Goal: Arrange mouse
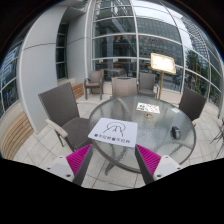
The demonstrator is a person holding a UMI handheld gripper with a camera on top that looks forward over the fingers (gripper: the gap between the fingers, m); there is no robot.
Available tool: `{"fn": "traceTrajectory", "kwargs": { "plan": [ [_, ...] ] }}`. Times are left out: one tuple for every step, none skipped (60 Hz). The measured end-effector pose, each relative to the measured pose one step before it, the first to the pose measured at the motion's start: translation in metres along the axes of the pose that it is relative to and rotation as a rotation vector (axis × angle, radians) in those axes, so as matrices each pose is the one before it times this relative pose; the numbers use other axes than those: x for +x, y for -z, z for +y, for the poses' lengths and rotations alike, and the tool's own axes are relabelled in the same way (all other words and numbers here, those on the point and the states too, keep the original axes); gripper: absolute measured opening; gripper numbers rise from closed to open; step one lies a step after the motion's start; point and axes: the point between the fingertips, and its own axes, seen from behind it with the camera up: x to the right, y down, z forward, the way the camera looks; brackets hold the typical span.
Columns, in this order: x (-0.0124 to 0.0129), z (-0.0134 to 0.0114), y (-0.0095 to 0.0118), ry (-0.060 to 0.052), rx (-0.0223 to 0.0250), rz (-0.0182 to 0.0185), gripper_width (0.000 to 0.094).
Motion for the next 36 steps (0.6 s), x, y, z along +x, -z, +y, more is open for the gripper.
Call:
{"fn": "traceTrajectory", "kwargs": {
  "plan": [
    [0.00390,0.00660,0.00173,-0.0066,-0.01167,0.00678,0.0864],
    [0.00247,0.00416,0.00056,-0.0074,-0.01240,0.00670,0.0863],
    [0.00314,0.00442,0.00018,-0.0079,-0.01104,0.00728,0.0864],
    [0.00416,0.00438,-0.00040,-0.0078,-0.00965,0.00860,0.0863],
    [0.00519,0.00488,-0.00084,-0.0074,-0.00923,0.00987,0.0863],
    [0.01473,0.01214,-0.01594,-0.0071,-0.00308,0.00685,0.0863],
    [0.00710,0.00587,-0.00264,-0.0070,-0.01045,0.01225,0.0863],
    [0.00612,0.00519,-0.00279,-0.0068,-0.01121,0.01241,0.0863],
    [0.00718,0.00536,-0.00271,-0.0080,-0.01136,0.01164,0.0864],
    [-0.00517,-0.00549,0.01637,-0.0098,-0.01765,0.01501,0.0865],
    [0.01006,0.00676,-0.01231,-0.0088,-0.00730,0.01159,0.0865],
    [0.01685,0.01274,-0.01073,-0.0079,-0.00479,0.00613,0.0864],
    [0.00744,0.00470,-0.00330,-0.0087,-0.01081,0.01075,0.0864],
    [0.00770,0.00488,-0.00334,-0.0088,-0.01143,0.01064,0.0864],
    [0.00873,0.00432,-0.00324,-0.0085,-0.01067,0.01178,0.0865],
    [-0.00019,-0.00333,0.00554,-0.0088,-0.01476,0.01815,0.0865],
    [0.00948,0.00377,-0.00440,-0.0077,-0.00812,0.01313,0.0865],
    [0.00970,0.00286,-0.00396,-0.0078,-0.00761,0.01374,0.0864],
    [0.00936,0.00280,-0.00417,-0.0072,-0.00785,0.01417,0.0865],
    [0.00902,0.00554,-0.00543,-0.0069,-0.00674,0.01382,0.0865],
    [0.01046,0.00238,-0.00482,-0.0065,-0.00759,0.01323,0.0864],
    [0.01757,0.00373,-0.01177,-0.0057,-0.00405,0.00797,0.0863],
    [0.00905,0.00106,-0.00564,-0.0072,-0.00619,0.01238,0.0863],
    [0.00235,-0.00153,0.00121,-0.0080,-0.00827,0.01726,0.0864],
    [0.00941,-0.00009,-0.00582,-0.0067,-0.00468,0.01223,0.0864],
    [0.01627,0.00074,-0.01322,-0.0051,-0.00158,0.00650,0.0866],
    [0.00174,-0.00204,0.00094,-0.0053,-0.00886,0.01546,0.0864],
    [0.00878,-0.00068,-0.00652,-0.0038,-0.00674,0.01051,0.0867],
    [0.00882,-0.00152,-0.00702,-0.0038,-0.00684,0.01050,0.0867],
    [0.01472,-0.00106,-0.01161,-0.0030,-0.00486,0.00555,0.0865],
    [0.00791,-0.00221,-0.00712,-0.0033,-0.00399,0.00824,0.0862],
    [0.00730,-0.00286,-0.00718,-0.0042,-0.00347,0.00717,0.0863],
    [0.00735,-0.00328,-0.00773,-0.0028,-0.00353,0.00606,0.0859],
    [0.00126,-0.00496,-0.00271,-0.0026,-0.00563,0.00957,0.0859],
    [0.00651,-0.00364,-0.00791,-0.0012,-0.00490,0.00496,0.0859],
    [0.00421,-0.00279,-0.00327,-0.0018,-0.00521,0.00512,0.0858]
  ]
}}
